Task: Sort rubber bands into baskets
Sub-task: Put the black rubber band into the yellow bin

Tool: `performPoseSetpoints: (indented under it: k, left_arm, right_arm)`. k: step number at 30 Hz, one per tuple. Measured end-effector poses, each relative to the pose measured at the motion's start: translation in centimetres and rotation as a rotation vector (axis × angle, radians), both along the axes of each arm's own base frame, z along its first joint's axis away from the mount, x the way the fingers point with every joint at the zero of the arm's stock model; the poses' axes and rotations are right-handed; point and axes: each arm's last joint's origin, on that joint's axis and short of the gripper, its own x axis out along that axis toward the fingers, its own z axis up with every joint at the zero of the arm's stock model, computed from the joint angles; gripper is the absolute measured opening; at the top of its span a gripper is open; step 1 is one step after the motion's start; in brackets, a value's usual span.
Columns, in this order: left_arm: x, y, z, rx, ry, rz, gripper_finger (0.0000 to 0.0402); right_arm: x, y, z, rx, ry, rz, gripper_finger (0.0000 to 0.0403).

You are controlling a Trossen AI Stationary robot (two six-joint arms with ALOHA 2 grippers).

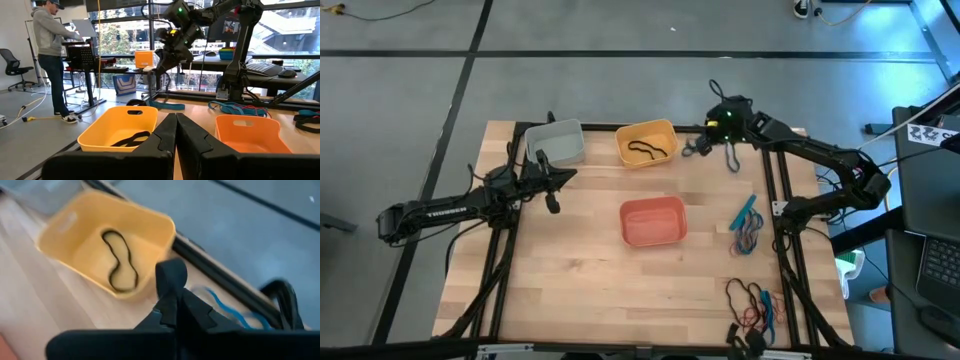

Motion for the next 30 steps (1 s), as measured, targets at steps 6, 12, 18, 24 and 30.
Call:
performPoseSetpoints:
  k: [6,12,18,24,30]
  left_arm:
    - [0.0,0.0,0.0,0.004,0.001,0.000,0.0005]
    - [0.0,0.0,0.0,0.003,0.001,0.000,0.0005]
    - [0.0,0.0,0.0,0.003,0.001,0.000,0.0005]
    - [0.0,0.0,0.0,0.000,-0.001,0.000,0.0005]
    - [0.0,0.0,0.0,0.002,0.000,0.000,0.0005]
  right_arm:
    - [0.9,-0.4,1.2,-0.089,-0.138,0.026,0.0011]
    - [2.3,-0.1,2.4,-0.185,-0.258,0.073,0.0011]
    - [4.8,0.1,1.6,-0.230,-0.325,0.134,0.0011]
    - [6.8,-0.7,-0.8,-0.224,-0.324,0.149,0.0011]
    - [7.8,-1.5,-3.6,-0.179,-0.269,0.145,0.0011]
